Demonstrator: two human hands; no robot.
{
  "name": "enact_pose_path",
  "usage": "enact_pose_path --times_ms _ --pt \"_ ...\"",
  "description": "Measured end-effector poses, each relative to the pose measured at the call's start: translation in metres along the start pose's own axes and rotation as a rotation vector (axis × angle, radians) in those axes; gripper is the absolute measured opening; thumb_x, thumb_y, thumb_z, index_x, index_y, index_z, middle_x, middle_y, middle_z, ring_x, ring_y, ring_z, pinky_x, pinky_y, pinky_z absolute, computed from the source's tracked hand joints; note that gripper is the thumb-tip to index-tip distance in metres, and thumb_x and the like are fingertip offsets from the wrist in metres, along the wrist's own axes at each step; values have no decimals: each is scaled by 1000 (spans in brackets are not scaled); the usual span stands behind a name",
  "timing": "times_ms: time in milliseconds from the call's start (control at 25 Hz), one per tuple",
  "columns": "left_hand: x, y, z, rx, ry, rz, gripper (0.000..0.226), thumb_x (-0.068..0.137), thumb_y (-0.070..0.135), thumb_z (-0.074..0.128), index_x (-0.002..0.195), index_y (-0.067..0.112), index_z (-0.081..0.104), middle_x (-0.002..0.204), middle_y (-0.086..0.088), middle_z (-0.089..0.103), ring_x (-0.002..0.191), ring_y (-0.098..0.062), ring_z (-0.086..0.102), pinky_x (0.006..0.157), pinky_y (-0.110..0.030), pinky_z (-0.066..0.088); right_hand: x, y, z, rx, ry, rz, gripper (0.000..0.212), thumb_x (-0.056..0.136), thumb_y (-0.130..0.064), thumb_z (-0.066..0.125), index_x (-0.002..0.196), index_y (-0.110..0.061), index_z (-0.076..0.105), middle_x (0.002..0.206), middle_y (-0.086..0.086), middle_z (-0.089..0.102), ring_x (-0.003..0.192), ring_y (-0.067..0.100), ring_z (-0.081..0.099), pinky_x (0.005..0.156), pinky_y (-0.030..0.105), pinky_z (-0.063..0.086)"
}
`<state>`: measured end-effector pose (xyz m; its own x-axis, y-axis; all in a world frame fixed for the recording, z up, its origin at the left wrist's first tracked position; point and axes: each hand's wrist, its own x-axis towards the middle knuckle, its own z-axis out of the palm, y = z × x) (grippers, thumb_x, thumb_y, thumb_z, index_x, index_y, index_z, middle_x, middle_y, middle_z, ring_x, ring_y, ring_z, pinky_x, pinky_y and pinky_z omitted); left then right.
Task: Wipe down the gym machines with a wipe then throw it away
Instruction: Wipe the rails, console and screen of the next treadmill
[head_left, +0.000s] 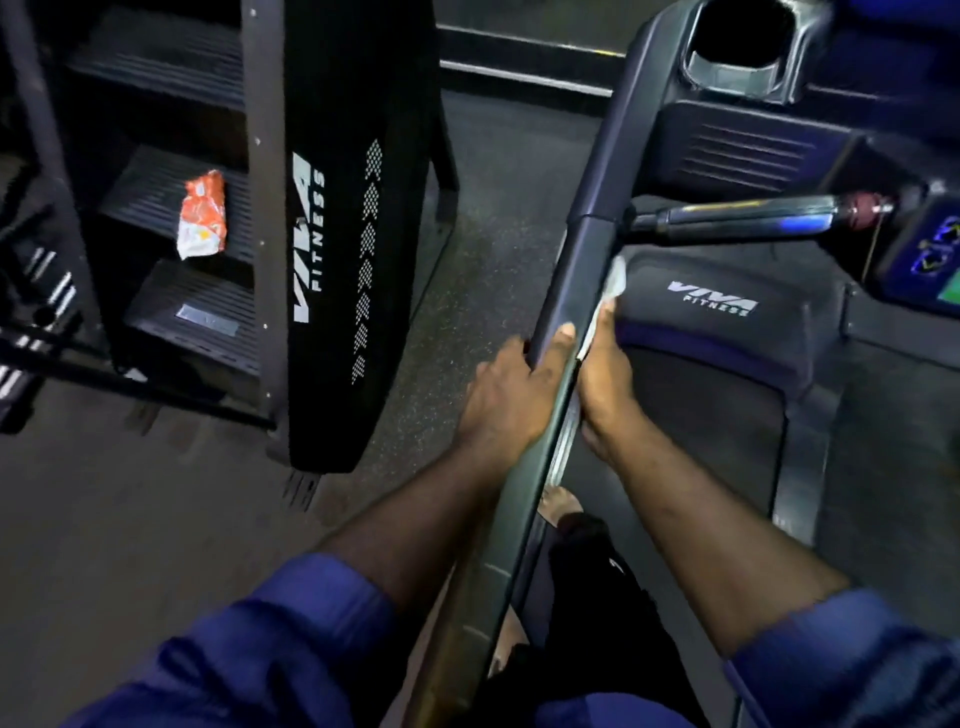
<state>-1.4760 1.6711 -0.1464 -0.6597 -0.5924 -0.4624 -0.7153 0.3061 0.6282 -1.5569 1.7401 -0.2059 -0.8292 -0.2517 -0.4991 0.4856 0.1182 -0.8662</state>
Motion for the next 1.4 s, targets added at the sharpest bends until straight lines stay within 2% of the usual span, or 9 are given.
enact_pose_path --times_ms 120,280,440,560,680,920,1120,1280,1400 --pt "-3 7 0 70 41 -1 82 94 87 27 132 21 60 125 -7 64 115 -30 60 93 -43 45 -54 19 -2 57 -79 170 77 93 -83 39 120 -21 75 117 4 78 111 17 73 103 40 56" --pt "-3 8 5 165 99 9 87 91 90 20 126 24 65 120 -8 67 112 -33 63 97 -48 50 -23 -15 6 41 -151 -272 60 104 -53 28 159 -32 17 170 -7 16 158 15 21 129 27 15" --pt "-3 9 4 195 110 -34 97 85 96 15 124 24 66 114 -3 65 105 -29 62 96 -51 52 -4 2 2 104 -50 99 83 98 -80 30 149 -20 56 149 2 58 135 18 57 120 42 41" --pt "-3 10 4 213 139 -33 105 82 99 12 129 21 65 123 -8 68 110 -33 64 97 -55 52 -55 23 -2 11 -157 148 91 93 -87 29 153 -23 51 156 -1 50 147 19 44 126 45 30" --pt "0 8 7 232 132 -7 104 83 97 12 126 19 66 122 -10 68 109 -33 64 96 -54 52 -17 6 -1 -10 -136 -132 86 95 -81 27 164 -28 30 168 -8 31 155 7 28 130 43 16" --pt "-2 10 7 193 142 -11 121 68 106 3 123 20 67 118 -9 71 106 -34 68 94 -55 54 -40 11 -4 28 -122 100 78 105 -69 23 153 -14 51 156 8 51 145 20 46 124 39 32" --pt "1 6 7 255 166 47 103 84 96 13 118 17 68 113 -9 70 102 -33 66 92 -50 54 -28 -6 -4 -31 -136 -167 61 113 -45 24 166 -16 19 172 1 19 157 10 19 125 23 15" --pt "2 6 7 246 162 53 102 82 98 12 111 18 69 108 -7 69 98 -31 66 91 -50 55 -5 -16 -2 61 -67 16 74 105 -69 24 160 -22 39 165 2 39 149 15 39 127 39 28" --pt "4 5 9 245 183 54 106 80 100 10 112 18 68 109 -8 70 99 -33 67 92 -52 55 -82 17 -2 127 -123 38 73 107 -64 23 162 -18 35 167 4 35 153 14 31 127 34 23"
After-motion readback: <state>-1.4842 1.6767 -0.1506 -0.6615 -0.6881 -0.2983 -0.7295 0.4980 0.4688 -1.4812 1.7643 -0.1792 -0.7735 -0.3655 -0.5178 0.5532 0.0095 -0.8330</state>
